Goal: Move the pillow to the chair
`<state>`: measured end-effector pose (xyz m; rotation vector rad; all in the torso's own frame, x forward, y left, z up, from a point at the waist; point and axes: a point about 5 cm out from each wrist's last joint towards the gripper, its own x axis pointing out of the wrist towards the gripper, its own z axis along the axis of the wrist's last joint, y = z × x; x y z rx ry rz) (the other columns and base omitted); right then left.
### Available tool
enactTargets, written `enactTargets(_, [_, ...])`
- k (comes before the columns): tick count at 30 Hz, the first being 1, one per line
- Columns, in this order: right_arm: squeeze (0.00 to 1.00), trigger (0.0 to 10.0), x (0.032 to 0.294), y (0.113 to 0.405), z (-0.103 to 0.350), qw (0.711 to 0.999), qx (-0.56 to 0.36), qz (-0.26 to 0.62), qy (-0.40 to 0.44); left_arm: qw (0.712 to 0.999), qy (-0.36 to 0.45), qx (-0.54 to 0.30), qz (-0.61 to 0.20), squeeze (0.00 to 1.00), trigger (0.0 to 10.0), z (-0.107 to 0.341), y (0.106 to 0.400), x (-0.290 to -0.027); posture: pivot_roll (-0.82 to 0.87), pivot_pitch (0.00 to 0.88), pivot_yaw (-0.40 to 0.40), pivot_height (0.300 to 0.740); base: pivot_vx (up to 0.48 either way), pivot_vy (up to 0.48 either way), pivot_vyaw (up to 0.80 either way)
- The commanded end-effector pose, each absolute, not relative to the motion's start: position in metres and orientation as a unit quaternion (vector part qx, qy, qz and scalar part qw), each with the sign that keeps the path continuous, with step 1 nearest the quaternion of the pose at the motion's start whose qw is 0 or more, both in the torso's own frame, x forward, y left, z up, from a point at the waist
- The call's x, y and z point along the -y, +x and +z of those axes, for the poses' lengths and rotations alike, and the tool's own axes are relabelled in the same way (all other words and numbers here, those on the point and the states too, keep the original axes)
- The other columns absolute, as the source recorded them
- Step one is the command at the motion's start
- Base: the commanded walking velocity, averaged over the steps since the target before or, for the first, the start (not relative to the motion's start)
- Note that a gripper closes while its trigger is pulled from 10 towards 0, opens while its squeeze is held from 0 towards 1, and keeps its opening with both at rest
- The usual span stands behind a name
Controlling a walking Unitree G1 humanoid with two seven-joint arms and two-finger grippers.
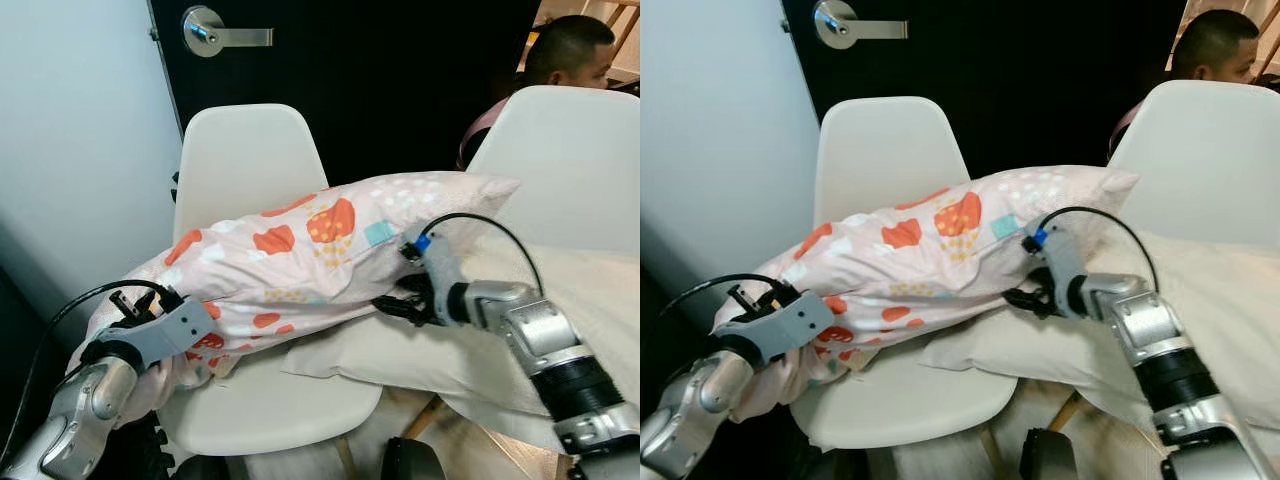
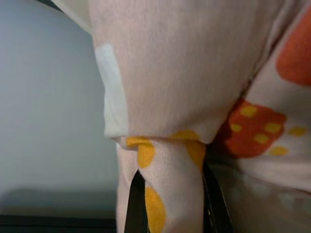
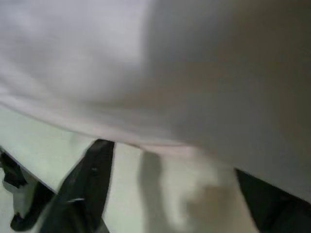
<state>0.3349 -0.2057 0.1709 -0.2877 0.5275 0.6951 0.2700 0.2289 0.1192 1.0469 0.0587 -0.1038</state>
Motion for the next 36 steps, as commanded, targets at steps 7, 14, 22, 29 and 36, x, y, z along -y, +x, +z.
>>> enactTargets(7, [1.00,10.0,0.202,0.301,0.240,0.842,-0.068,0.534,-0.031,0.898,0.393,-0.056,-0.189,0.93,0.0,0.110,0.253,-0.192,0.10,0.000,-0.036,0.445,0.000,0.000,0.00])
enactTargets(14, [0.00,10.0,0.211,0.288,0.289,0.791,0.094,0.594,0.108,0.874,0.386,-0.094,-0.279,1.00,0.0,0.111,0.242,-0.182,0.10,0.000,-0.025,0.445,0.000,0.000,0.00])
enactTargets(22, [0.00,10.0,0.192,0.323,0.260,0.866,0.027,0.497,0.049,0.862,0.413,-0.120,-0.269,1.00,3.1,0.112,0.241,-0.194,0.11,0.000,-0.025,0.445,0.000,0.000,0.00])
enactTargets(29, [0.00,10.0,0.185,0.342,0.210,0.906,-0.105,0.399,-0.090,0.853,0.470,-0.149,-0.171,1.00,10.0,0.135,0.251,-0.228,0.13,0.000,-0.025,0.445,0.000,0.000,0.00])
enactTargets(36, [0.00,10.0,0.185,0.337,0.196,0.899,-0.151,0.399,-0.102,0.843,0.511,-0.166,-0.031,1.00,10.0,0.170,0.257,-0.265,0.12,0.000,-0.025,0.445,0.000,0.000,0.00])
